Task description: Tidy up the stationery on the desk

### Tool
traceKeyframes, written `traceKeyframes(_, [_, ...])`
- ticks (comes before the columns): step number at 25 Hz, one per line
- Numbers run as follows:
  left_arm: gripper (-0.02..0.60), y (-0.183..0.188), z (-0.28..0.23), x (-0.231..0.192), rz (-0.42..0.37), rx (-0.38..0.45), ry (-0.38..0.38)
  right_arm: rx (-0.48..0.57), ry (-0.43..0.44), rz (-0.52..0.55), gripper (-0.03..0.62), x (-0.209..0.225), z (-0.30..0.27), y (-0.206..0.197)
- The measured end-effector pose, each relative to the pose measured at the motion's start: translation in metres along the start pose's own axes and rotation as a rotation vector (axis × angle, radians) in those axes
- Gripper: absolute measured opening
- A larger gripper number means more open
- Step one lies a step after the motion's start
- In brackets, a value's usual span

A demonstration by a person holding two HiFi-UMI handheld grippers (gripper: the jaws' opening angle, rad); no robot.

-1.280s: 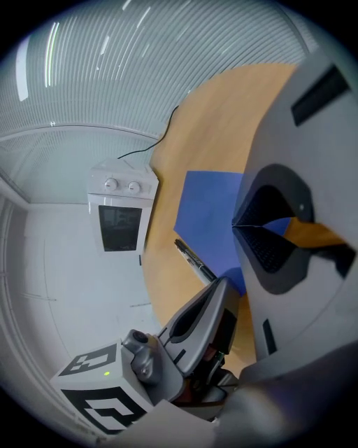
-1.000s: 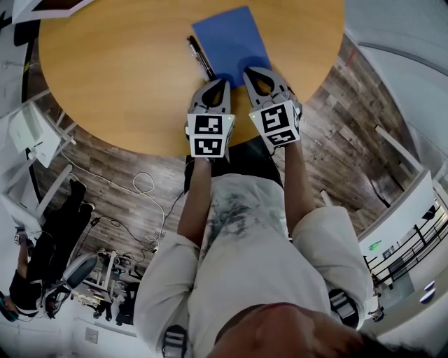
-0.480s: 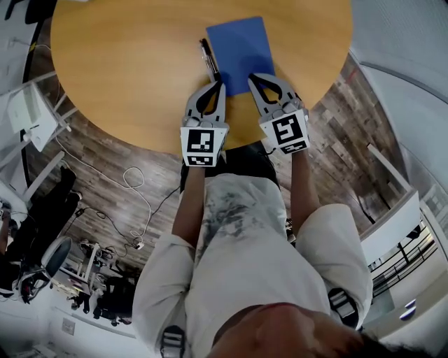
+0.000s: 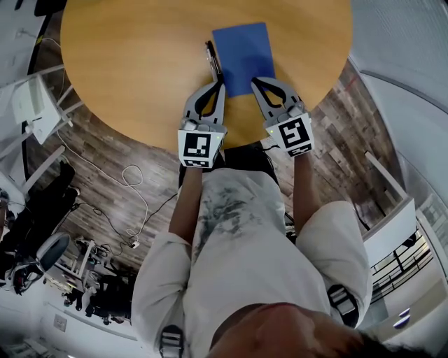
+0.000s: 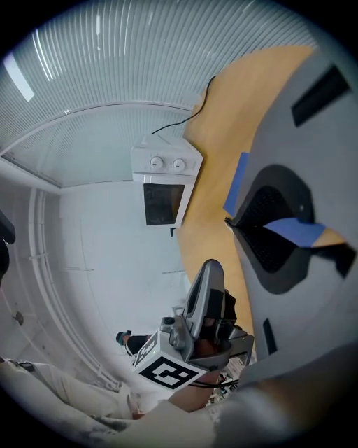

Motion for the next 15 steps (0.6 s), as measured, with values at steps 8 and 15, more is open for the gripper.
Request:
traceKeyframes(8, [0.008, 0.004, 0.008, 0.004, 0.003, 0.009, 0.003, 0.024, 0.015, -0.015, 0.063, -0.002, 0.009, 0.007])
traceKeyframes(15, [0.008, 0.008, 0.017, 0.002, -0.002, 0.021, 0.014, 0.035, 0.013, -0.008, 0.063, -0.007, 0.017, 0.013])
Point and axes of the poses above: the fingertips, and each gripper's own axes: z backward along the fingers, x to its right, y out of its top, the point moved 3 cm from there along z, backward along the fingers, and after that the axes turned 13 degrees about -x, right-handed, at the moved point
